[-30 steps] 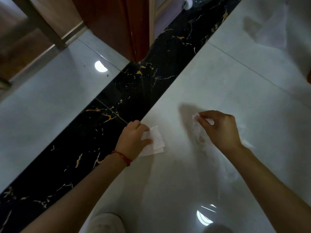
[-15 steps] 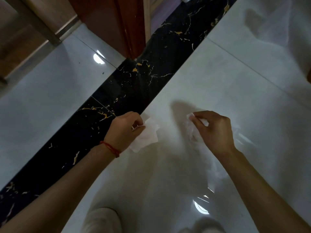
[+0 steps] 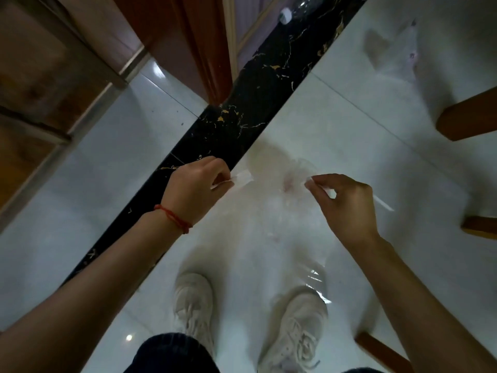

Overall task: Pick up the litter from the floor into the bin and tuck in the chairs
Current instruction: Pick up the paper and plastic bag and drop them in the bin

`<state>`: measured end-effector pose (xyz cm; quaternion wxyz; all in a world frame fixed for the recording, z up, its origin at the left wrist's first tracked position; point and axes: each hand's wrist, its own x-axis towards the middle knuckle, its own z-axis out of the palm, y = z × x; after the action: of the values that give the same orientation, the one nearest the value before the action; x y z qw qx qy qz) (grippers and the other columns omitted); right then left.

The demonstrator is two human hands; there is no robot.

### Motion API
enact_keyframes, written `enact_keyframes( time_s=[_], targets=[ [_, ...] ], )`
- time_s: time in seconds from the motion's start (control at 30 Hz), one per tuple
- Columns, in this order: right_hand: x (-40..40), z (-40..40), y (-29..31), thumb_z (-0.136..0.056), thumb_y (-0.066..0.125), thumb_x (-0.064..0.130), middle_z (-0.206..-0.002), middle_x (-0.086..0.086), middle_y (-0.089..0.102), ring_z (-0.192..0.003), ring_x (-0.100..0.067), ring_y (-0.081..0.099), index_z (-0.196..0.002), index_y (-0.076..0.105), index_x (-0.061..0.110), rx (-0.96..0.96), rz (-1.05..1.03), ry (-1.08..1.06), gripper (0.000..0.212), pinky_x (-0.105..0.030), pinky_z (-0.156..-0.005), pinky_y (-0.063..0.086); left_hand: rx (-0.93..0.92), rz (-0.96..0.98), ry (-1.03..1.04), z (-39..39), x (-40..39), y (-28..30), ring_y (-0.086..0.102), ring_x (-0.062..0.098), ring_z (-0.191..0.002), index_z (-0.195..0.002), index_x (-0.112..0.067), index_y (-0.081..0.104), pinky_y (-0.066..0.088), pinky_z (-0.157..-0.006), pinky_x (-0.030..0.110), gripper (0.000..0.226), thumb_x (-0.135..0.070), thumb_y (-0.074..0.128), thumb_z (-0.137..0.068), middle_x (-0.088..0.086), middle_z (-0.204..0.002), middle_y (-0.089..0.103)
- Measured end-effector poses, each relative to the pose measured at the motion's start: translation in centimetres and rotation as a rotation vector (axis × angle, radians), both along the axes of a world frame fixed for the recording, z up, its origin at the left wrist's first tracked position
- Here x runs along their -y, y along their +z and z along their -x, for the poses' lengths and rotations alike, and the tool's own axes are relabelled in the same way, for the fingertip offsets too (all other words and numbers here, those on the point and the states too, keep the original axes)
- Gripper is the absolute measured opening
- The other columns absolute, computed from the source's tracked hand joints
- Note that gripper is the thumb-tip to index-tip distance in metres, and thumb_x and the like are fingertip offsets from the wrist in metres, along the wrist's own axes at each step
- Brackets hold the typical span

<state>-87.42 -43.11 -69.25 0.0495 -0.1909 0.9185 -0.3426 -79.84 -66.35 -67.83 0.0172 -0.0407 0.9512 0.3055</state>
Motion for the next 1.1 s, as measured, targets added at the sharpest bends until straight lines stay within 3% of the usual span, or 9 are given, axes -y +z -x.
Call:
enact_keyframes(
  time_s=[0.37,0.53,0.67,0.77,1.1],
  targets=[
    [-1.5,-1.7,19.9,-0.080,0.070,0.011,-0.080,-0.014,0.073,-0.068,-0.029,0.068,-0.081,0.072,0.001,-0.004,-0.040,-0.006,0.010,-0.040,-0.063,0.056,0.027,0.109,-0.010,-2.8,-0.2,19.8,0.061,0.028,-0.052,-0.069,0.001,0.064,0.053,-0.050,0.035,0.015,0.004,0.078,-0.067,0.014,-0.064,0.065],
    [-1.7,-2.6,30.2,-0.076,0.073,0.004,-0.076,-0.016,0.072,-0.064,-0.029,0.067,-0.081,0.072,-0.002,-0.058,-0.018,-0.002,0.007,-0.033,-0.066,0.053,0.016,0.117,0.011,-4.1,0.2,29.5,0.061,0.028,-0.051,-0.068,0.000,0.064,0.052,-0.049,0.034,0.015,0.003,0.079,-0.067,0.013,-0.063,0.064],
    [-1.6,-3.6,38.2,-0.075,0.073,0.002,-0.075,-0.018,0.071,-0.063,-0.031,0.067,-0.082,0.071,-0.003,-0.094,-0.018,-0.026,0.009,-0.036,-0.064,0.055,-0.027,0.100,0.051,-5.1,1.0,37.2,0.060,0.027,-0.051,-0.067,0.000,0.063,0.053,-0.047,0.037,0.016,0.003,0.078,-0.068,0.013,-0.063,0.063],
    [-1.3,-4.7,43.5,-0.074,0.073,0.001,-0.076,-0.017,0.072,-0.062,-0.029,0.067,-0.081,0.071,-0.003,-0.163,-0.023,-0.035,0.008,-0.029,-0.066,0.051,-0.070,0.103,0.070,-6.1,1.6,42.5,0.058,0.026,-0.049,-0.066,-0.001,0.062,0.051,-0.045,0.035,0.017,0.003,0.078,-0.067,0.012,-0.061,0.062],
    [0.7,-9.5,54.0,-0.074,0.074,0.003,-0.075,-0.016,0.072,-0.062,-0.028,0.067,-0.082,0.072,-0.002,-0.225,-0.007,-0.048,0.010,-0.028,-0.066,0.050,-0.192,0.086,0.117,-11.8,3.1,53.1,0.053,0.024,-0.045,-0.060,-0.002,0.059,0.047,-0.040,0.031,0.015,-0.009,0.065,-0.072,0.009,-0.058,0.060]
  ],
)
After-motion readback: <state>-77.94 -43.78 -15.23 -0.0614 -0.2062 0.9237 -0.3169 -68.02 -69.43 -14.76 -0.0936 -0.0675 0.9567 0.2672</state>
